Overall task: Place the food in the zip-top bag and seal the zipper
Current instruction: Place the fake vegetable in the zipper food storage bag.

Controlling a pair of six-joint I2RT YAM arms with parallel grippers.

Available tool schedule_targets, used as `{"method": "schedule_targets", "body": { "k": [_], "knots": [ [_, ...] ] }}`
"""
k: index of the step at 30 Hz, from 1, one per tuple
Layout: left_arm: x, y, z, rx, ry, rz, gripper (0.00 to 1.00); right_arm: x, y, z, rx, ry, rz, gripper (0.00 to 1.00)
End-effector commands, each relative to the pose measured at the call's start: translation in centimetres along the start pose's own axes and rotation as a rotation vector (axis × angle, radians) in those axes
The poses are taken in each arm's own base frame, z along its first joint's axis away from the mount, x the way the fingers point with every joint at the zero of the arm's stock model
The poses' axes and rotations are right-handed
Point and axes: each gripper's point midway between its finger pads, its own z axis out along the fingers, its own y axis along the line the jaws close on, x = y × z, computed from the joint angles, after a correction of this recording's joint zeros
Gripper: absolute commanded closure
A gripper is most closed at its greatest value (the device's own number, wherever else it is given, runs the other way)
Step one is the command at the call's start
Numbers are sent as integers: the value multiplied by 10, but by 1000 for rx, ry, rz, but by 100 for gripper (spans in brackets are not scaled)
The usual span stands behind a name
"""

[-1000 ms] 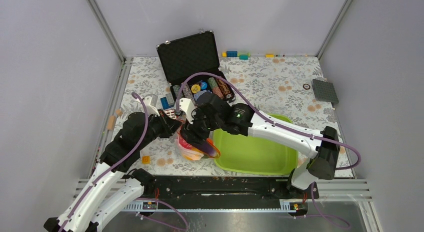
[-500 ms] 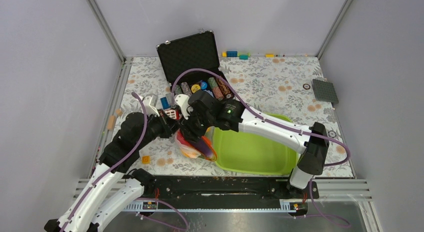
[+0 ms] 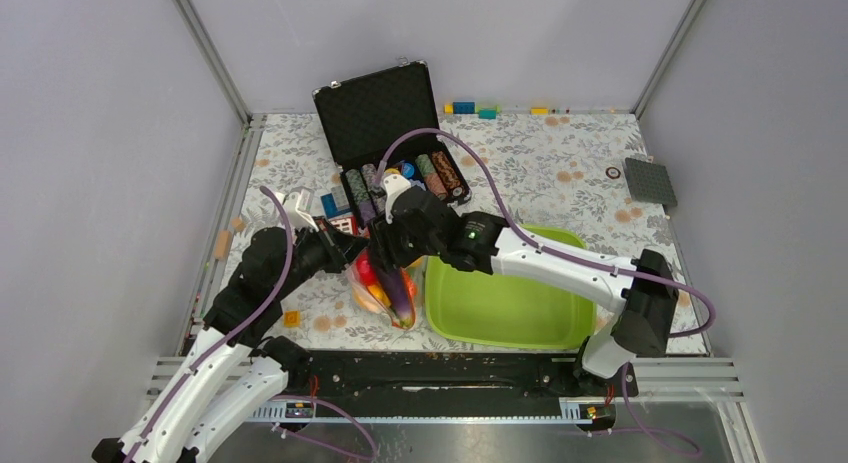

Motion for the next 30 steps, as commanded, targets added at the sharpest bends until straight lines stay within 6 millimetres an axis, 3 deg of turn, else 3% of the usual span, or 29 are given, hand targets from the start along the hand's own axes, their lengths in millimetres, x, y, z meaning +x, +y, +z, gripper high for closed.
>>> {"method": "schedule_targets", "body": {
  "k": [1,7,12,17,21,30],
  "knots": [
    [-29,-53,-11,223,-89,-27,100,-28,-34,7,130,-184,80,61],
    [-24,-66,-20,290,-55,-24,100,-54,-77,-22,359,-408,137,62],
    [-11,-68,-24,315,0,-29,100,-62,-92,-30,471,-429,143,63],
    [-7,-59,-22,281,-2,-46,100,-60,-83,-18,421,-405,148,58],
    [-10,-56,-20,265,-25,-51,100,-55,-77,-13,385,-366,118,48],
    [-29,-30,-9,136,-155,-112,100,-32,-15,-26,11,-229,-32,24]
  ]
}}
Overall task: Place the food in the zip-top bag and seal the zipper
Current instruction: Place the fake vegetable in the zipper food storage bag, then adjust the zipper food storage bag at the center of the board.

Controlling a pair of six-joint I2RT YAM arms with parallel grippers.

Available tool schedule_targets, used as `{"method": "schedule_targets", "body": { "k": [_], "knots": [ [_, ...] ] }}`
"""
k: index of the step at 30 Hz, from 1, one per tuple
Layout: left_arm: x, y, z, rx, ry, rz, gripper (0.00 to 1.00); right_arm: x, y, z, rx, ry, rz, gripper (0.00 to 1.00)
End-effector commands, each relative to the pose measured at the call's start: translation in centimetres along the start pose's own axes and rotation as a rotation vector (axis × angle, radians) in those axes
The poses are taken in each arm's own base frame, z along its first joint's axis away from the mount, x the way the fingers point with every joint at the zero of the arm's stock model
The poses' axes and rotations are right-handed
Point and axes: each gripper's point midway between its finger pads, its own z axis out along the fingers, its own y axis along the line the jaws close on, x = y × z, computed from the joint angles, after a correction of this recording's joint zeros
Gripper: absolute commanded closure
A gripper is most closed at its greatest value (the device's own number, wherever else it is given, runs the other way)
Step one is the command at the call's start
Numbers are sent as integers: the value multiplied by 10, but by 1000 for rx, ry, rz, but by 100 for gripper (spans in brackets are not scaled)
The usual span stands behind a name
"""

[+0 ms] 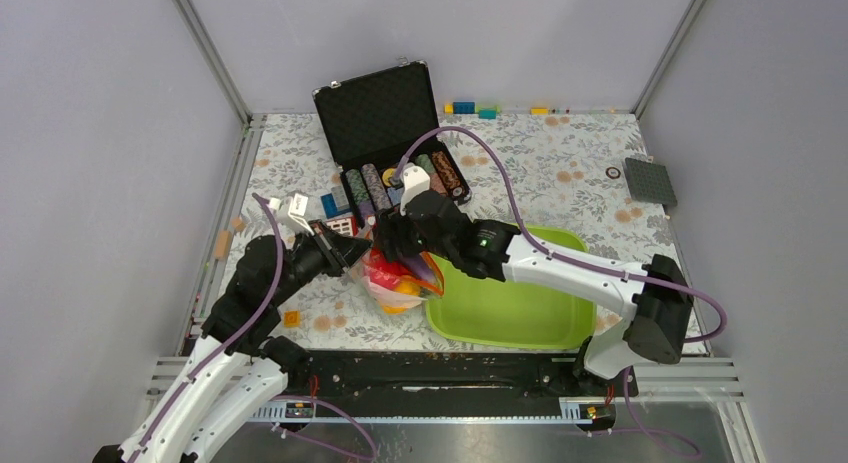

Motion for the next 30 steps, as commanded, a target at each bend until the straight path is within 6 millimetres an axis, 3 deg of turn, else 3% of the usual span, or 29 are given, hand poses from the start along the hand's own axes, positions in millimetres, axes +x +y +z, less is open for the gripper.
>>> {"method": "schedule_targets", "body": {
  "k": [1,6,11,16,21,26,30],
  "knots": [
    [-32,-17,-2,54,-155,-17,100,-11,20,-28,-172,-2,-44,22],
    [-34,-12,-3,35,-174,-13,100,-10,30,-51,-266,-11,-74,16],
    [-29,-8,-4,29,-162,6,100,-19,33,-77,-332,-81,-100,0],
    [-20,-10,-5,51,-120,37,100,-15,1,-85,-208,-61,-44,0],
    [-15,-14,-7,79,-90,72,100,18,-29,-78,-111,86,-42,10],
    [-10,-13,-8,77,-64,99,100,44,-38,-73,-93,199,-100,15],
    [-9,-17,-9,98,-56,109,100,62,-29,-64,-156,280,-128,23]
  ]
}}
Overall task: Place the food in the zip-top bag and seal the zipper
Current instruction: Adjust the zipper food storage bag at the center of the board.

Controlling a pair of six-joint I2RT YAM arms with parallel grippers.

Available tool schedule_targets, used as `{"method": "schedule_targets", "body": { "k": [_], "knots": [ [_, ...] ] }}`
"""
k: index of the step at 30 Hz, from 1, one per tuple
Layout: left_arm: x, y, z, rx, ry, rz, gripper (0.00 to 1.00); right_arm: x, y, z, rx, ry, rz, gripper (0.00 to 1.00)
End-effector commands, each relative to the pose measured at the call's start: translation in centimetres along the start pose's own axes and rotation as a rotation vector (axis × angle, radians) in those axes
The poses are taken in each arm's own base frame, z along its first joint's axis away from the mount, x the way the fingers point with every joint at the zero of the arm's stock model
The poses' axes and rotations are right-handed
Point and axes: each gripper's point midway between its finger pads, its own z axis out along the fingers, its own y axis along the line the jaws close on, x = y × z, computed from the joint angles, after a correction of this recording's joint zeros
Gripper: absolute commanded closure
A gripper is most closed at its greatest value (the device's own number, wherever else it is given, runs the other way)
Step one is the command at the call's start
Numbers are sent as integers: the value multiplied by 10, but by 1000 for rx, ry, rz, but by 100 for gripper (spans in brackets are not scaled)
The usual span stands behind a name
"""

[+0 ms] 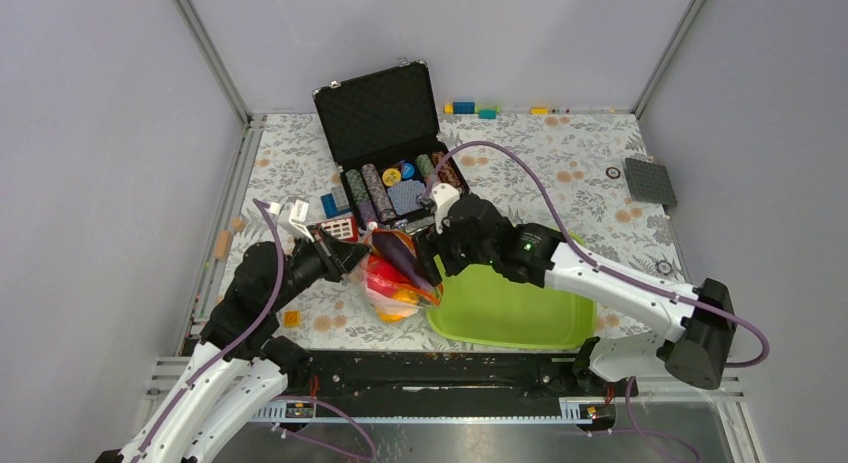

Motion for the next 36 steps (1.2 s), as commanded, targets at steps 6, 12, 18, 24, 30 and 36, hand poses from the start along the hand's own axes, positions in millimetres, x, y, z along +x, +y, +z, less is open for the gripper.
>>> {"method": "schedule_targets", "body": {
  "k": [6,12,18,24,30,36],
  "knots": [
    [-13,-23,-2,97,-35,42,100,21,17,31,-110,128,-28,31],
    [-12,-21,0,91,-30,37,100,7,6,40,-31,43,38,44],
    [-13,-19,-2,71,-30,51,100,11,-7,41,37,25,46,45],
    [-17,-15,-7,44,-43,84,100,25,-16,34,62,37,32,45],
    [-21,-17,-8,40,-50,107,100,26,-11,29,16,11,25,45],
    [-17,-20,-5,64,-25,102,100,16,19,32,-141,-13,49,44]
  ]
}}
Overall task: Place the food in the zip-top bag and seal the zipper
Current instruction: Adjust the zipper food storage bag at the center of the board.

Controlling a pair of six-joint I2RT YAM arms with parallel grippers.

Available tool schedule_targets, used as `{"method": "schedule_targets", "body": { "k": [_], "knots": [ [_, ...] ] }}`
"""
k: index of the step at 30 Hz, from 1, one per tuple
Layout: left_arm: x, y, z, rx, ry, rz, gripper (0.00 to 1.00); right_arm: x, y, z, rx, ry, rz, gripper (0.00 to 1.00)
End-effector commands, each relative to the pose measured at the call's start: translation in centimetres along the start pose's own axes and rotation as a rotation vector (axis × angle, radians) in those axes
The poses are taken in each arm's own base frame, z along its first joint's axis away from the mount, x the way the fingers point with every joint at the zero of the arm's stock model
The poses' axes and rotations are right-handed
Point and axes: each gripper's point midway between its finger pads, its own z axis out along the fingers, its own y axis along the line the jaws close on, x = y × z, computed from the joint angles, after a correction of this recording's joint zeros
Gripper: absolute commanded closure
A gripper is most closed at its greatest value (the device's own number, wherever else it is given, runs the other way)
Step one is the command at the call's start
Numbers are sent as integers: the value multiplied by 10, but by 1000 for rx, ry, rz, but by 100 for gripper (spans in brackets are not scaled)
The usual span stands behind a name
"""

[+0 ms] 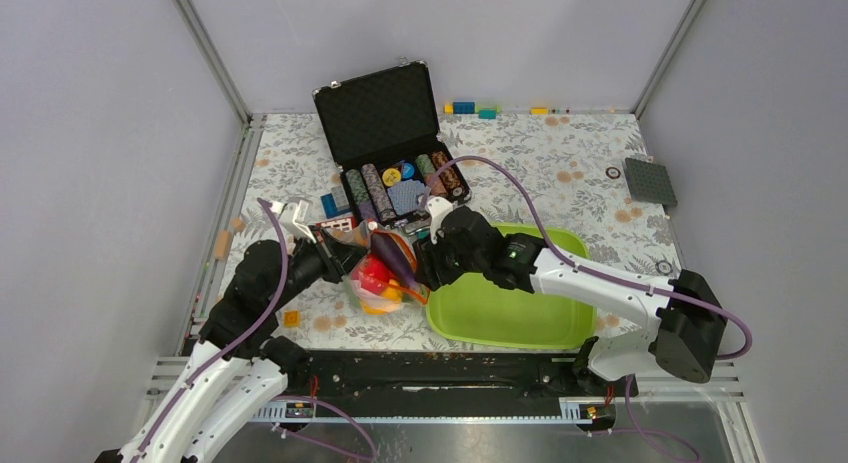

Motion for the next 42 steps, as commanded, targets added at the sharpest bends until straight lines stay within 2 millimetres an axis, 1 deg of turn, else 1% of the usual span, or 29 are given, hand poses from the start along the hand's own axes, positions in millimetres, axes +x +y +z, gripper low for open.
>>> {"method": "schedule_targets", "body": {
  "k": [1,5,7,10,15,18,21,23,25,27,30,33,35,38,42],
  "knots": [
    [-22,-24,-3,83,-55,30,100,-27,26,-4,-129,-96,14,42],
    [-20,-26,-3,94,-46,32,100,-34,16,3,-63,-118,40,42],
    [-19,-27,-4,98,-38,38,100,-35,7,6,-11,-127,52,42],
    [-17,-28,-4,105,-20,54,100,-37,-4,3,36,-147,65,43],
    [-12,-31,-3,126,17,86,100,-52,4,-13,-21,-240,13,42],
    [-17,-36,-1,149,-5,91,100,-66,8,-22,-48,-332,-15,42],
    [-22,-47,1,206,-17,104,100,-69,8,-27,-49,-357,-40,41],
    [-23,-49,3,214,-15,119,100,-66,4,-28,-36,-353,-39,39],
    [-26,-49,3,211,-23,132,100,-61,-6,-28,6,-344,-22,39],
    [-32,-51,2,210,-46,145,100,-55,-13,-28,22,-333,-10,38],
    [-41,-57,-3,226,-86,169,100,-47,-14,-29,13,-320,3,37],
    [-46,-63,-7,245,-97,191,100,-39,-15,-26,9,-305,23,36],
    [-42,-64,-9,257,-73,215,100,-38,-10,-25,-21,-309,43,36],
    [-34,-64,-10,258,-17,236,100,-38,3,-23,-100,-312,63,36],
    [-26,-66,-9,293,20,238,100,-36,8,-14,-126,-300,92,36]
  ]
}}
